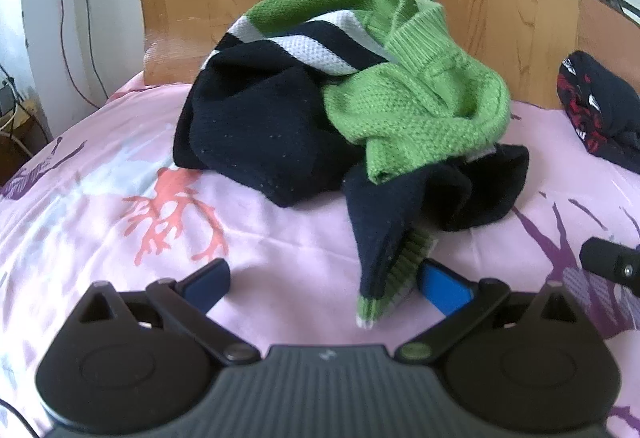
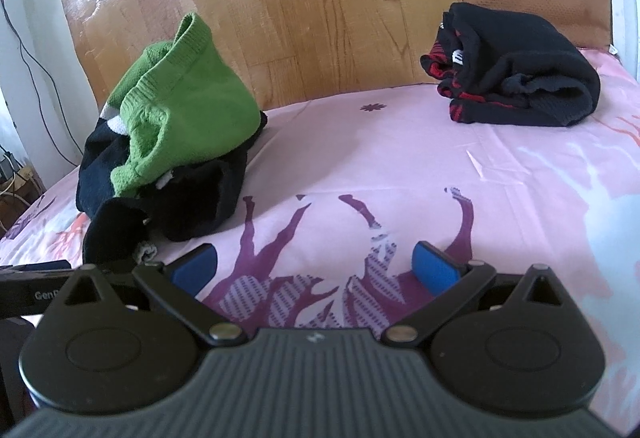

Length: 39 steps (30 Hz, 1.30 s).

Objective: Fold small clothes

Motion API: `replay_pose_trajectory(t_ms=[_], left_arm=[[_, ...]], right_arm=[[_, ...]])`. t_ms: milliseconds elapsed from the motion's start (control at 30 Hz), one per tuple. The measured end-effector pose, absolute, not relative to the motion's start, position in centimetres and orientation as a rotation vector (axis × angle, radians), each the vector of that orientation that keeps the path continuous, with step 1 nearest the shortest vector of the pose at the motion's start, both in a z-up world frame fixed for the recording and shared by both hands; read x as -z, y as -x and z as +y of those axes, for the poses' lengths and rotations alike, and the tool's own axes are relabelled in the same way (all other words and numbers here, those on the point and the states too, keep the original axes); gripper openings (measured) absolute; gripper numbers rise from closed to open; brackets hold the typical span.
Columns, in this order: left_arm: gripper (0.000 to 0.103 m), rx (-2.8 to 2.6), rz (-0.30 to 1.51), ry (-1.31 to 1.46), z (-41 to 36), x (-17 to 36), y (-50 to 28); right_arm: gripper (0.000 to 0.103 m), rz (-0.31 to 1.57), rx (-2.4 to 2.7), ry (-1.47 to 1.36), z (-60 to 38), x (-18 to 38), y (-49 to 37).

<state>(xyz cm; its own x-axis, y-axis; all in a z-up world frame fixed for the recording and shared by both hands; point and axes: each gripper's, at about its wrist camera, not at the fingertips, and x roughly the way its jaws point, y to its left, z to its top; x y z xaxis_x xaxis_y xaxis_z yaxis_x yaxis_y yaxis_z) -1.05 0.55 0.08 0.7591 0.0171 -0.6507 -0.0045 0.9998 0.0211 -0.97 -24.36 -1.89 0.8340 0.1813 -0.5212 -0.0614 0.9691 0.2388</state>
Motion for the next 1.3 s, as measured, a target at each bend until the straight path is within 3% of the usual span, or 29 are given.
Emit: replay_pose_trajectory(t_ms=[500, 733, 1300], left_arm=[[0.103, 0.115, 0.712, -0.065, 2.0, -0.1, 0.0], [0.103, -0.006, 0.498, -0.124, 2.2, -1.3, 1.4], [0.103, -0.002, 0.540, -0.114, 2.6, -1.0, 1.2]], right_arm=[[0.103, 0.568, -0.129, -0.226, -24.4, 2.0, 1.0], [0.103, 0.571, -0.123, -0.222, -24.4, 2.0, 0.8], [0.103, 0.571, -0.125, -0.225, -24.4, 2.0, 0.7]])
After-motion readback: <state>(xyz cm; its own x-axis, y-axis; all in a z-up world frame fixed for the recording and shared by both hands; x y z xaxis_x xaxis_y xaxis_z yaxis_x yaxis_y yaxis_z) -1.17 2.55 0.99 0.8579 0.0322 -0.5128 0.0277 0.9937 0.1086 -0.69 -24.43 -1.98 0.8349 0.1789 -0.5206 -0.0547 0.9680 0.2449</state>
